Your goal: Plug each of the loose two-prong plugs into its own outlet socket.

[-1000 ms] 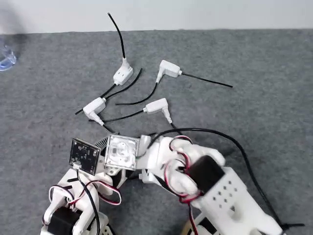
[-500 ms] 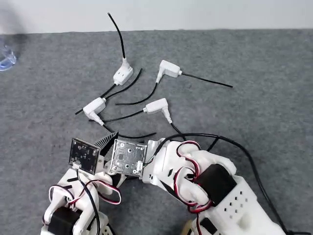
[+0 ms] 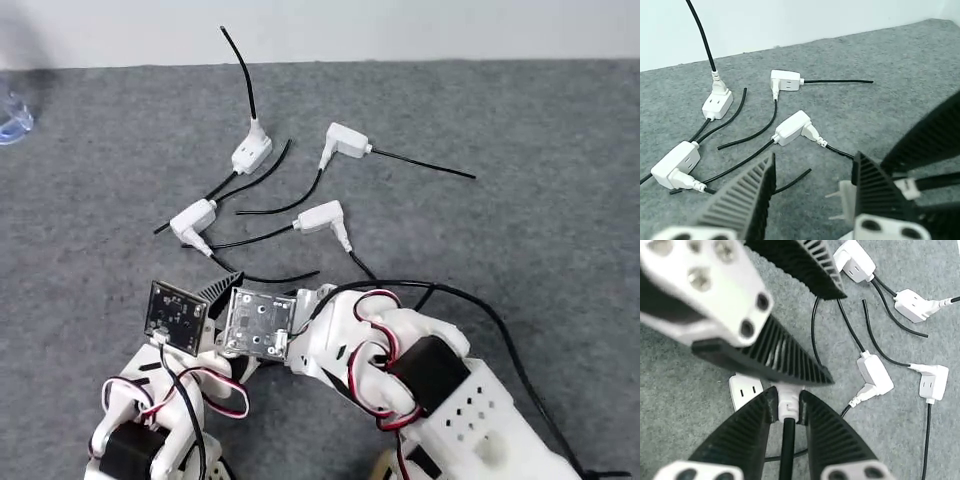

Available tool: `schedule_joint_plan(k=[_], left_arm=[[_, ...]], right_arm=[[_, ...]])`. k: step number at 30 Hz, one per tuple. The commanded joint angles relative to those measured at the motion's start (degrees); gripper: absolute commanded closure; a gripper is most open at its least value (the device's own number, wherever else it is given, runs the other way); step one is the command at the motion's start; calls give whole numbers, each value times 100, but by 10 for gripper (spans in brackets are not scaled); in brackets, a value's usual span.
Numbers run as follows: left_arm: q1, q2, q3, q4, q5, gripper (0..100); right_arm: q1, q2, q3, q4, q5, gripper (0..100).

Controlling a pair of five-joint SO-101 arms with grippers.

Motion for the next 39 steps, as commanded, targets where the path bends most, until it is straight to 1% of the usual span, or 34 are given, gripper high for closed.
schedule_joint_plan(k=[1,6,8,11,13,15,16,19,22,25,29,34,39], left_arm=[[-273,-79,-66,-132,-44,768],[-1512,-79,-31,-448,0,768],[-1969,-79,22,-334,0,768],[-2655,-79,505,-193,-44,768],[-3358,-79,980,-325,-360,768],[-3947,-79,1341,-624,-1037,768],[-4114,-79,1490,-721,-1319,768],[-4202,-79,1763,-712,-1811,768],[-4158,-79,1736,-615,-1890,768],[-3938,-79,1745,-571,-1925,768],[-3824,-79,1745,-457,-2013,768],[-3666,-79,1745,-334,-2259,768],[-3596,-79,1745,-334,-2330,768]], right_arm=[[119,-101,-62,-171,35,991],[418,-57,-387,127,79,991],[435,-57,-677,470,88,991],[426,-48,-1002,945,97,991],[435,-40,-1090,1209,123,991],[444,127,-1099,1473,343,991],[444,286,-1116,1578,431,991],[444,980,-1125,1807,659,991],[444,1701,-1134,2044,1196,991],[444,2158,-1257,2062,1626,991],[444,2466,-1688,2088,1943,991],[646,2941,-1697,2000,2215,991],[681,3099,-1670,1763,2259,991]])
